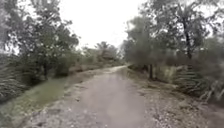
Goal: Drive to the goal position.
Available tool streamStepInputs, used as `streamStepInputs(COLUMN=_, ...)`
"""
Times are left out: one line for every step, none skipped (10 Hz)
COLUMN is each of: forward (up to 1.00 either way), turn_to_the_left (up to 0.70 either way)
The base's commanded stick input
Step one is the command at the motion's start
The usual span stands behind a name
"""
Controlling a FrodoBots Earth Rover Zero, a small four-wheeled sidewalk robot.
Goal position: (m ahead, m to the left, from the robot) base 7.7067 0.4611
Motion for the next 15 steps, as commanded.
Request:
streamStepInputs(forward=0.7, turn_to_the_left=0.0)
streamStepInputs(forward=0.7, turn_to_the_left=0.0)
streamStepInputs(forward=0.7, turn_to_the_left=0.0)
streamStepInputs(forward=0.7, turn_to_the_left=0.0)
streamStepInputs(forward=0.7, turn_to_the_left=0.0)
streamStepInputs(forward=0.7, turn_to_the_left=0.06)
streamStepInputs(forward=0.7, turn_to_the_left=0.27)
streamStepInputs(forward=0.7, turn_to_the_left=0.35)
streamStepInputs(forward=0.7, turn_to_the_left=0.35)
streamStepInputs(forward=0.7, turn_to_the_left=0.35)
streamStepInputs(forward=0.7, turn_to_the_left=0.35)
streamStepInputs(forward=0.7, turn_to_the_left=0.08)
streamStepInputs(forward=0.7, turn_to_the_left=0.0)
streamStepInputs(forward=0.7, turn_to_the_left=0.0)
streamStepInputs(forward=0.7, turn_to_the_left=0.0)
